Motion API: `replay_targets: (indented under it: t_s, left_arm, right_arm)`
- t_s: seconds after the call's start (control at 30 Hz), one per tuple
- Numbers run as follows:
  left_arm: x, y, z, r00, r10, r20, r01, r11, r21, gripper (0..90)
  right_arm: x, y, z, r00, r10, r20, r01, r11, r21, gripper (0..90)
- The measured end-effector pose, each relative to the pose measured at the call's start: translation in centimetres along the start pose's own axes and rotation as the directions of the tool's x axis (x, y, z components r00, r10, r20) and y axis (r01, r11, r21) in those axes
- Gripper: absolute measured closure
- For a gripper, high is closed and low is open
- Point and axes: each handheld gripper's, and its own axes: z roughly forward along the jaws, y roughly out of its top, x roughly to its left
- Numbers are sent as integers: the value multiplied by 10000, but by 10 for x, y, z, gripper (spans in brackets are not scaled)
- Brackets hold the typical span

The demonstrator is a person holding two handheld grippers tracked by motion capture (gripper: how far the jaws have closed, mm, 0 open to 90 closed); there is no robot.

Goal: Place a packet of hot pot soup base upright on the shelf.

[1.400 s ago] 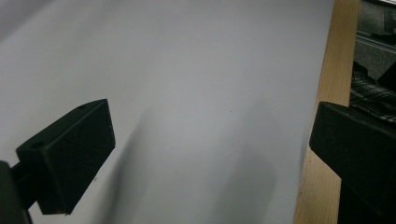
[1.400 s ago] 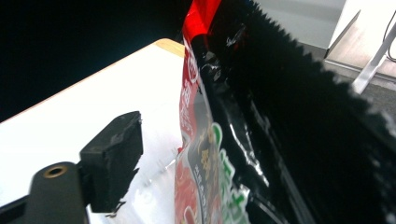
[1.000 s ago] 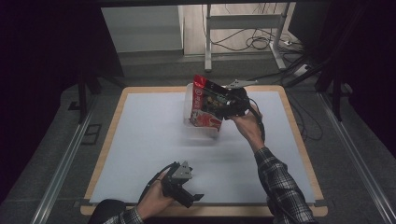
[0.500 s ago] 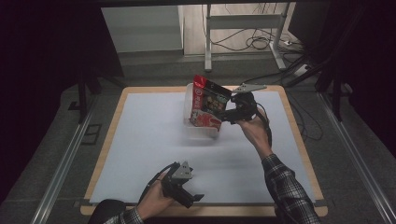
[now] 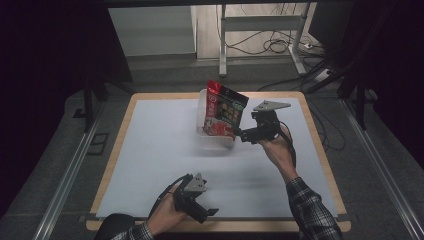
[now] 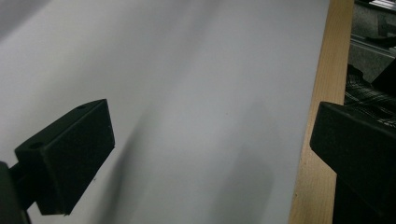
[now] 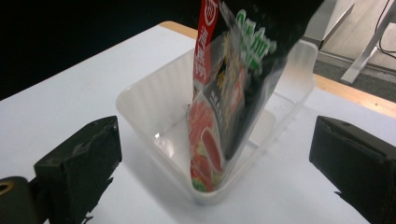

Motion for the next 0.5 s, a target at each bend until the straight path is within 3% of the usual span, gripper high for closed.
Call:
replay_targets:
  t_s: [0.5]
  left_arm:
    - [0, 0, 1, 10000, 53, 43, -53, 10000, 6, 0]
  right_arm:
    - [3, -27, -9, 10000, -15, 76, 15, 10000, 23, 25]
